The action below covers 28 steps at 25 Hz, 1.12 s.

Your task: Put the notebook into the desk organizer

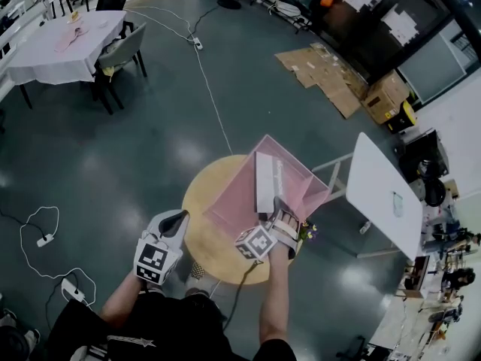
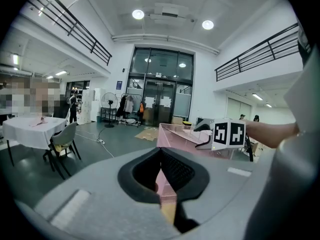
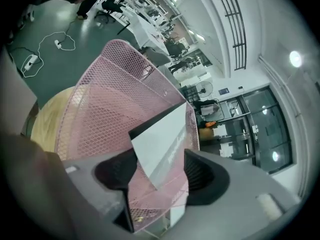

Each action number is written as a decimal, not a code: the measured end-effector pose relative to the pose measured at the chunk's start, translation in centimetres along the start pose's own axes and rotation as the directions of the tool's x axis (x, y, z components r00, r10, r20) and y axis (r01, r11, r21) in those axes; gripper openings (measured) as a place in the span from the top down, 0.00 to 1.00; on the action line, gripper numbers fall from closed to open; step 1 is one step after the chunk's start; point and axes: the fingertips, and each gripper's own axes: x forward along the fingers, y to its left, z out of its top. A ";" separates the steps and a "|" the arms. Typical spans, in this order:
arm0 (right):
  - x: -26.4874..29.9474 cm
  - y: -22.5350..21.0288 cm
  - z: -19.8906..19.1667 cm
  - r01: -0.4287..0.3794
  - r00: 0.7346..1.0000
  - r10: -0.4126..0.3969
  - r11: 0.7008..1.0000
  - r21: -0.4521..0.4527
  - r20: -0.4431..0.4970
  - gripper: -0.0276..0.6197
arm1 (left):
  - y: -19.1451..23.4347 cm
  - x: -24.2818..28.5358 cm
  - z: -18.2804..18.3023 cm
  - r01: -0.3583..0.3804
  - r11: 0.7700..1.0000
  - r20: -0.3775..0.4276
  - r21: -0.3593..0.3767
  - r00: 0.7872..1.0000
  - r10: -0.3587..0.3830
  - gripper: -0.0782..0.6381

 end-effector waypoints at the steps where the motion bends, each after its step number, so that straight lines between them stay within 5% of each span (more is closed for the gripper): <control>1: -0.1 0.2 -0.1 -0.004 1.000 0.004 1.000 0.008 -0.001 0.50 | -0.1 -0.1 -0.1 0.003 1.000 -0.002 0.001 1.000 -0.003 0.88; 17: -4.0 -0.5 0.0 0.052 0.999 -0.053 0.988 0.143 0.007 0.50 | -0.1 -1.6 0.9 0.069 0.996 0.026 0.054 0.997 -0.071 0.88; 24: -8.3 -1.8 -0.9 0.095 0.994 -0.107 0.951 0.296 0.026 0.50 | -1.4 -2.1 3.0 0.124 0.987 0.064 0.101 0.989 -0.131 0.88; 28: -11.4 -1.9 -0.9 0.103 0.989 -0.139 0.893 0.439 0.051 0.50 | -1.7 -2.5 3.6 0.160 0.979 0.079 0.127 0.982 -0.171 0.88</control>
